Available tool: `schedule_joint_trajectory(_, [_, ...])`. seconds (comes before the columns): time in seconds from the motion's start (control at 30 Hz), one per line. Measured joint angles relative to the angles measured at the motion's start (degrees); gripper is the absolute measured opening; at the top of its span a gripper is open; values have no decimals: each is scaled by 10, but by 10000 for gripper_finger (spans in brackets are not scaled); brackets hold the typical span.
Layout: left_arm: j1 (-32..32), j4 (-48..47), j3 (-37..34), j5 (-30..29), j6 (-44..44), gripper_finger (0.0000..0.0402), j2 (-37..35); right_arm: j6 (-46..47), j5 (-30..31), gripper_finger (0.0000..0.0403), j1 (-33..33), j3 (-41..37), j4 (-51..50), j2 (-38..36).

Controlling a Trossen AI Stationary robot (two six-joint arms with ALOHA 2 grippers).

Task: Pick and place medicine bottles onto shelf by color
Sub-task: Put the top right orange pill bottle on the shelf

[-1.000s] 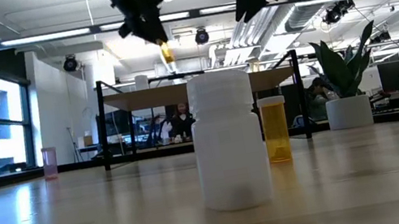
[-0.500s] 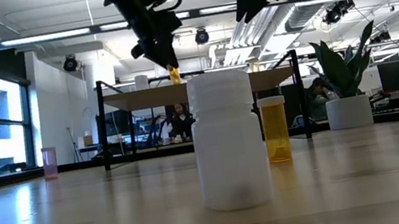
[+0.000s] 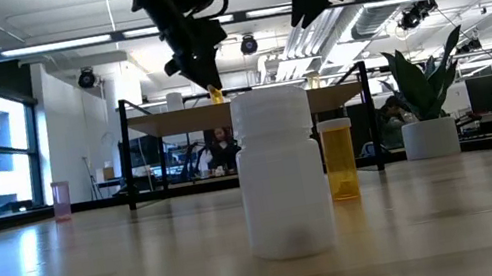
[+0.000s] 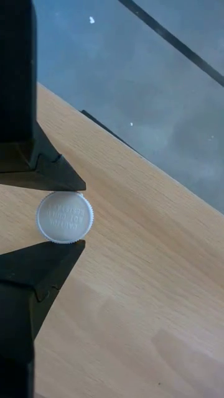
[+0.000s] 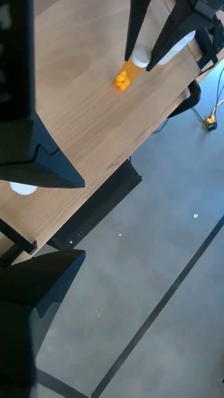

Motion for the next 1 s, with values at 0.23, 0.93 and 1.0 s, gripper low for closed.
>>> schedule_joint_trajectory(0.23, [0,0,0,0,-3,115,0,0,0,163,0,0,0,0])
schedule_joint_trajectory(0.93, [0,18,0,-3,-4,152,0,0,0,163,0,0,0,0])
schedule_joint_trajectory(1.0, [0,21,0,-3,-4,154,0,0,0,163,0,0,0,0])
